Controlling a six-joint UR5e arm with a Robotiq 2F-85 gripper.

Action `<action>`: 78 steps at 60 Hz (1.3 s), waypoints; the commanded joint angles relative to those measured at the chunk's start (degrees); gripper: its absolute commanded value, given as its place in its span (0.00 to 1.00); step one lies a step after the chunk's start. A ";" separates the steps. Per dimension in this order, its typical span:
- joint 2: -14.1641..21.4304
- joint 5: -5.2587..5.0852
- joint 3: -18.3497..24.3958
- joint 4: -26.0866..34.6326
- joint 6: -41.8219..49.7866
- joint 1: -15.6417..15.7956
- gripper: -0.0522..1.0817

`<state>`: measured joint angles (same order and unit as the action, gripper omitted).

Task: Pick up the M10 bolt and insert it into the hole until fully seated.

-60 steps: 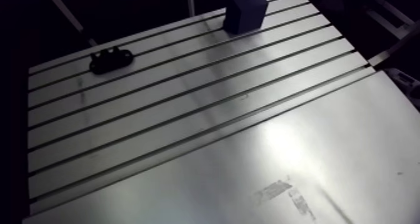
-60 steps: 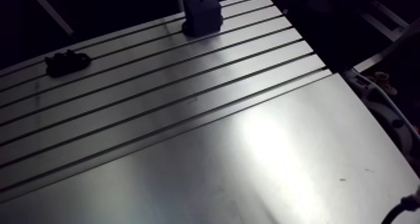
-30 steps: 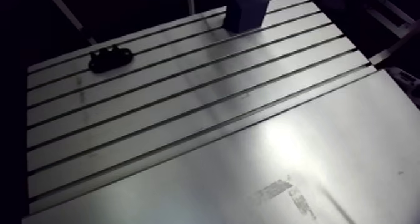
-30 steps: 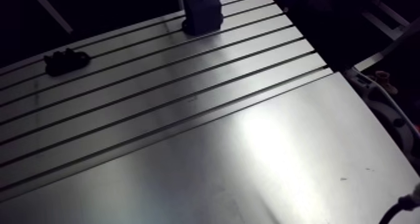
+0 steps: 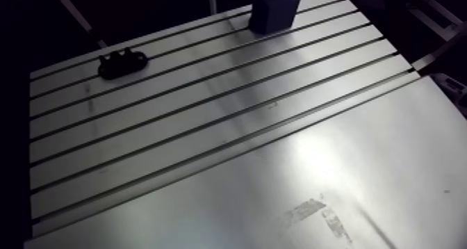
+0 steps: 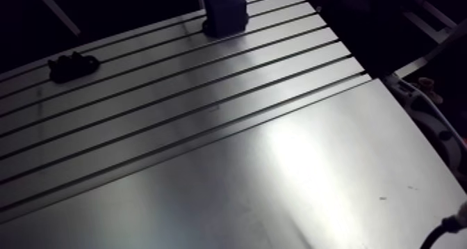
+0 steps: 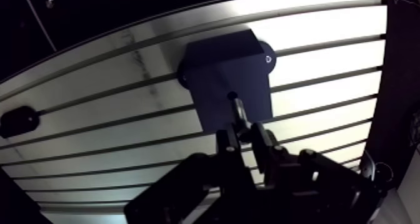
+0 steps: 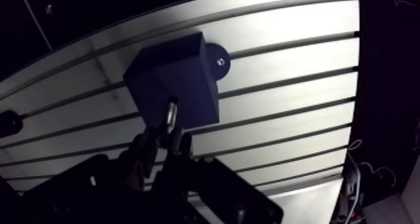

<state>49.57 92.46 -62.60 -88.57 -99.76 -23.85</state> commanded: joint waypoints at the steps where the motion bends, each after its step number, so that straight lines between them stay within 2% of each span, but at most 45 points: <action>1: -0.15 0.03 -0.35 0.02 -0.04 0.02 1.00; 78: -1.02 0.05 -0.44 -0.16 0.14 0.11 1.00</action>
<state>48.65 92.53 -62.97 -88.67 -99.69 -23.74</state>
